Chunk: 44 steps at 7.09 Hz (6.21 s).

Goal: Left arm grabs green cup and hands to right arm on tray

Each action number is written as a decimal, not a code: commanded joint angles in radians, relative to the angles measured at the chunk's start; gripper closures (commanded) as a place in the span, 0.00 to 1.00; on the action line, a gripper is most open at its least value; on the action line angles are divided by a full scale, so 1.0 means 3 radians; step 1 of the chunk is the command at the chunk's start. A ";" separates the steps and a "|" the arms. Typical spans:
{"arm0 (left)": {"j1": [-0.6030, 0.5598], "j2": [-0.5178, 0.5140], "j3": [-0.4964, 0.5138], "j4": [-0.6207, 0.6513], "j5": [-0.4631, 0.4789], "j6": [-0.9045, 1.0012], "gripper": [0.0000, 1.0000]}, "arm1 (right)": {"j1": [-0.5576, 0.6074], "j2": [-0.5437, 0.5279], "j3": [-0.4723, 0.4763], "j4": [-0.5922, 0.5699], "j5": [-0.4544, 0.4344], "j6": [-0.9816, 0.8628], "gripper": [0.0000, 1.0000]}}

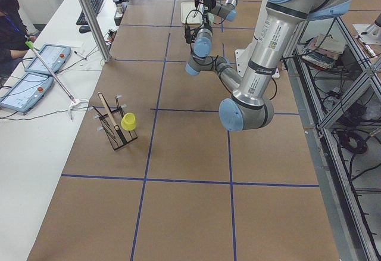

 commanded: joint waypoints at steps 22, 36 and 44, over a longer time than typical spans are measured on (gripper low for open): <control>-0.1966 0.0760 -0.0982 0.6528 -0.0065 0.5886 0.00 | 0.1797 -0.0699 0.1196 -0.6146 0.1314 -0.3841 1.00; -0.3441 0.2195 -0.0665 0.6266 -0.0695 0.7324 0.00 | 0.1780 -0.1897 0.0497 -0.4038 0.1269 -0.3270 0.96; -0.3441 0.2160 -0.0665 0.6266 -0.0690 0.7319 0.00 | 0.2015 -0.1923 0.0765 -0.4537 0.1429 -0.3912 0.00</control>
